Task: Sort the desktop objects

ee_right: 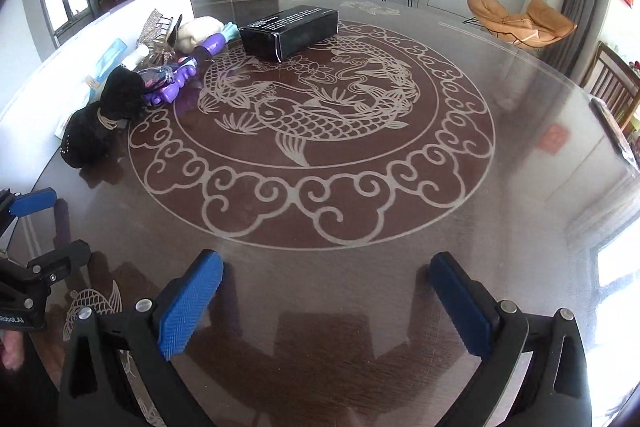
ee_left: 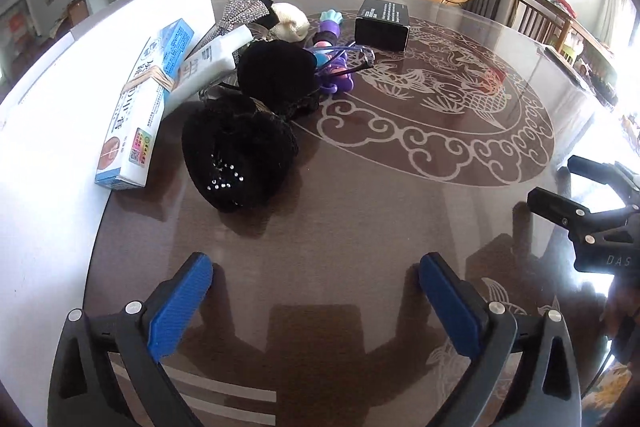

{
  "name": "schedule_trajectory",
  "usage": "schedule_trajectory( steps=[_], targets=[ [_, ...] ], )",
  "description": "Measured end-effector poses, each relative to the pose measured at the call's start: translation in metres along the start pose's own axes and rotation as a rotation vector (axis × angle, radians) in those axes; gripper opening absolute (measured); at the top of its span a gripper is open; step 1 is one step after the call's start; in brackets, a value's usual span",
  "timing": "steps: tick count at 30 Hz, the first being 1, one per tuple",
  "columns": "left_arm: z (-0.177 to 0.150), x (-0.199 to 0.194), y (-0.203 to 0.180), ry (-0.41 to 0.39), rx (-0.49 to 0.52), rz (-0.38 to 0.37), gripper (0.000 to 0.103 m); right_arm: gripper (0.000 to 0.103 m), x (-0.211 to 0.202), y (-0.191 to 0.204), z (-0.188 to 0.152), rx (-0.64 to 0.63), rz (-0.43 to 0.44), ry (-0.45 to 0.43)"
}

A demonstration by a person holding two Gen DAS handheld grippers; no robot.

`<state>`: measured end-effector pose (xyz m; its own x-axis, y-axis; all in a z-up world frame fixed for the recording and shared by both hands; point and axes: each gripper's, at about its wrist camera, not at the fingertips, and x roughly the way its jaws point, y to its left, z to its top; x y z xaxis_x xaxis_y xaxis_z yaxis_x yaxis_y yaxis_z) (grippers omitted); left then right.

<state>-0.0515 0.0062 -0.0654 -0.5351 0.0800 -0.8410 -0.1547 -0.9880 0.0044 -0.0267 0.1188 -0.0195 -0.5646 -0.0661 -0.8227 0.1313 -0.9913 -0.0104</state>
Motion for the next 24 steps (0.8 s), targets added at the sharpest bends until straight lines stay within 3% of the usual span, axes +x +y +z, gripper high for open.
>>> schedule_trajectory(
  steps=[10, 24],
  targets=[
    [0.036, 0.026, 0.004, -0.052, -0.023, 0.016, 0.103, 0.103, 0.003, 0.002, -0.001, 0.001, -0.004, -0.002],
    [0.038, 0.027, 0.006, -0.052, -0.028, 0.017, 0.103, 0.103, 0.002, 0.002, -0.001, 0.001, -0.005, -0.002]
  ],
)
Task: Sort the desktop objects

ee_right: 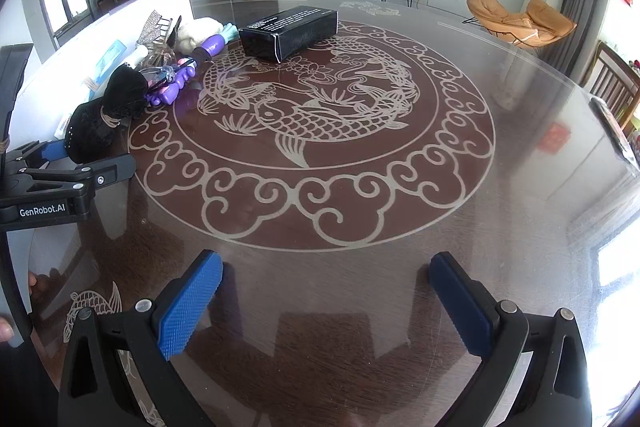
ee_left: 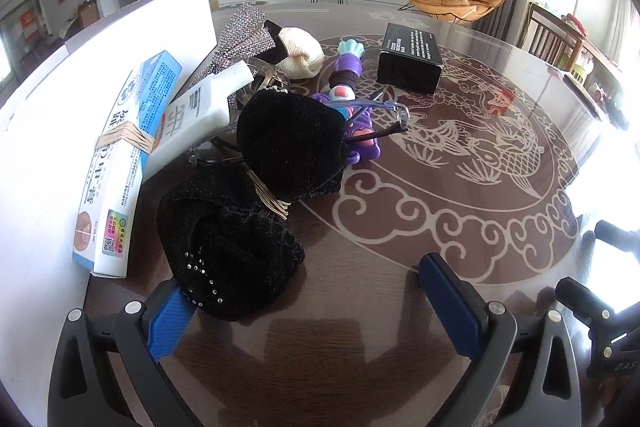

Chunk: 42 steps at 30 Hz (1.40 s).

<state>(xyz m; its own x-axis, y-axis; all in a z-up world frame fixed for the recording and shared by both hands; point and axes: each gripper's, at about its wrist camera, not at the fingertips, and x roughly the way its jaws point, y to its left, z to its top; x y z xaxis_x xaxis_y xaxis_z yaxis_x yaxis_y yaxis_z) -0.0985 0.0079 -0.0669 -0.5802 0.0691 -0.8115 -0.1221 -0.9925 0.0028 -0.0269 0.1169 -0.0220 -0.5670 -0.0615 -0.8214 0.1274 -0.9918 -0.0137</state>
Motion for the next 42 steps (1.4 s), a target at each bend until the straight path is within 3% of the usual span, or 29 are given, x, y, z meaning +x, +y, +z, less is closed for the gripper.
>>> schedule_trajectory(
  steps=[42],
  targets=[
    [-0.0026, -0.0042, -0.0012, 0.001, 0.028, -0.018, 0.103, 0.103, -0.0018, -0.0008, -0.0008, 0.008, -0.004, -0.001]
  ],
)
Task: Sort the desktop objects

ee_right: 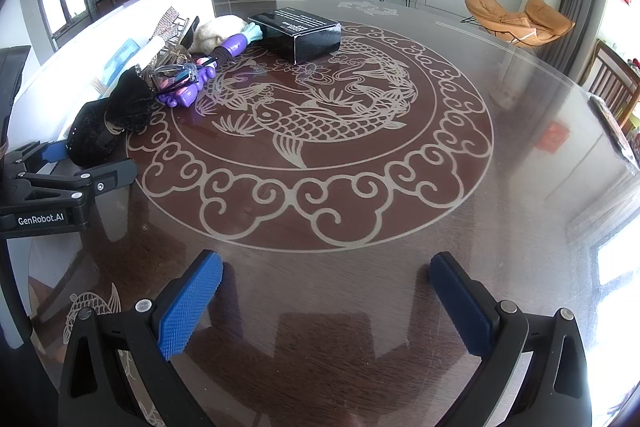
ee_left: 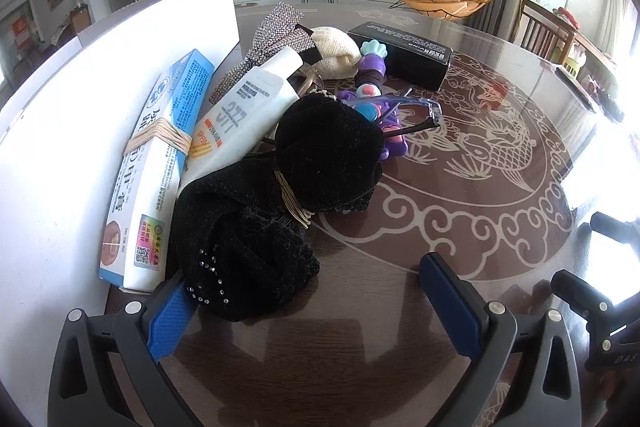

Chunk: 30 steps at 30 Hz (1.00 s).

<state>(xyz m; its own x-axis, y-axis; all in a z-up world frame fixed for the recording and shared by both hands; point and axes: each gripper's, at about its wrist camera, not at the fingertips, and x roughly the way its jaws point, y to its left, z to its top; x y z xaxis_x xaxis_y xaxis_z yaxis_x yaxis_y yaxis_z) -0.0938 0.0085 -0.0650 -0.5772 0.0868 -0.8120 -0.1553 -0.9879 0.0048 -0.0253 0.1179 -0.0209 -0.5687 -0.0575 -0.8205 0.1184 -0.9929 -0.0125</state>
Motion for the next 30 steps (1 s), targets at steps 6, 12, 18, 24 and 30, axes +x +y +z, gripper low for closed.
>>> schedule_trajectory(
  steps=[6, 12, 18, 24, 30],
  targets=[
    [-0.0002, -0.0002, 0.0001, 0.0, 0.0, 0.0, 0.103, 0.103, 0.0002, 0.0002, 0.0001, 0.0, -0.001, 0.0],
    [-0.0001, -0.0001, 0.0001, 0.0, 0.0, 0.0, 0.103, 0.103, 0.0003, 0.0002, 0.0001, 0.001, -0.001, 0.0],
    [-0.0002, -0.0001, 0.0002, 0.0, 0.0, 0.0, 0.103, 0.103, -0.0009, -0.0005, -0.0004, 0.007, 0.002, -0.002],
    [-0.0002, -0.0002, 0.0003, 0.0, 0.0, 0.0, 0.103, 0.103, -0.001, 0.0003, -0.001, 0.004, -0.004, -0.001],
    [-0.0003, -0.0003, 0.0003, 0.001, 0.0, 0.0, 0.103, 0.103, -0.0016, -0.0004, -0.0012, 0.008, -0.006, 0.0]
  ],
)
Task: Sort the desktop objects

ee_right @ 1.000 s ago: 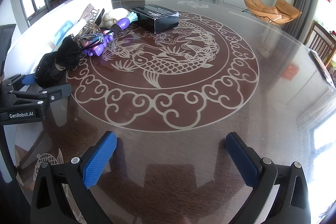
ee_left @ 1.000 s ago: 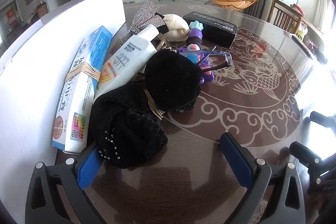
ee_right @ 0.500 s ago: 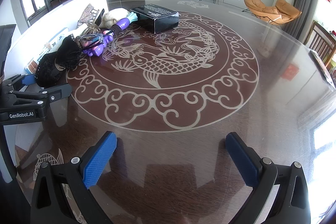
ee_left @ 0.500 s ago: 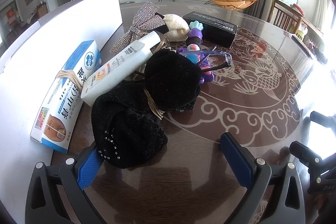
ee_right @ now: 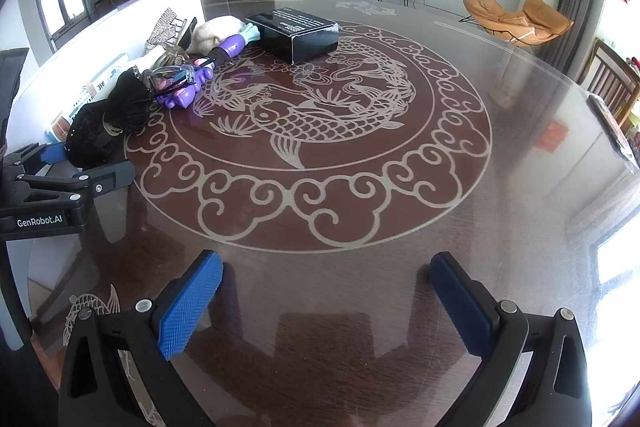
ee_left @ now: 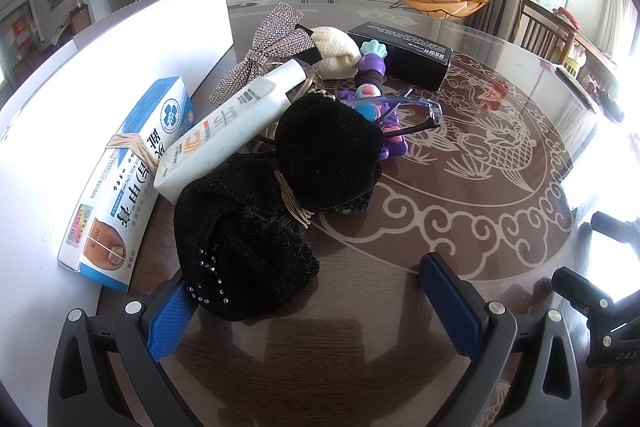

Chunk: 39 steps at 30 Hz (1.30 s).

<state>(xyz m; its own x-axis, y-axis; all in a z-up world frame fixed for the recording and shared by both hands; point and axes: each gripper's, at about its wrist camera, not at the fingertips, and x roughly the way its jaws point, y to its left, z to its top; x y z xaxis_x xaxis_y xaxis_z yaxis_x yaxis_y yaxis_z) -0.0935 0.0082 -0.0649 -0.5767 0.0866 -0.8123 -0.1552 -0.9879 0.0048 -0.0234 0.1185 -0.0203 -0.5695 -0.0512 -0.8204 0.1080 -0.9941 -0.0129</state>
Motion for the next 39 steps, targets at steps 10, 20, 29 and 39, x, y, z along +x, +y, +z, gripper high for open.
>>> schedule_trajectory(
  steps=[10, 20, 29, 39],
  targets=[
    [0.0, 0.0, 0.0, 0.0, 0.0, 0.0, 0.103, 0.103, 0.001, -0.002, 0.001, 0.013, -0.009, 0.0],
    [-0.002, -0.002, 0.001, 0.005, -0.001, 0.001, 0.103, 0.103, 0.002, -0.001, 0.001, 0.012, -0.01, 0.001],
    [-0.034, -0.025, 0.003, 0.028, 0.041, -0.032, 0.103, 0.103, 0.002, -0.001, 0.001, 0.011, -0.01, 0.001],
    [-0.062, -0.043, 0.012, -0.032, 0.046, -0.033, 0.103, 0.103, 0.003, 0.0, 0.002, 0.011, -0.01, 0.002]
  ],
)
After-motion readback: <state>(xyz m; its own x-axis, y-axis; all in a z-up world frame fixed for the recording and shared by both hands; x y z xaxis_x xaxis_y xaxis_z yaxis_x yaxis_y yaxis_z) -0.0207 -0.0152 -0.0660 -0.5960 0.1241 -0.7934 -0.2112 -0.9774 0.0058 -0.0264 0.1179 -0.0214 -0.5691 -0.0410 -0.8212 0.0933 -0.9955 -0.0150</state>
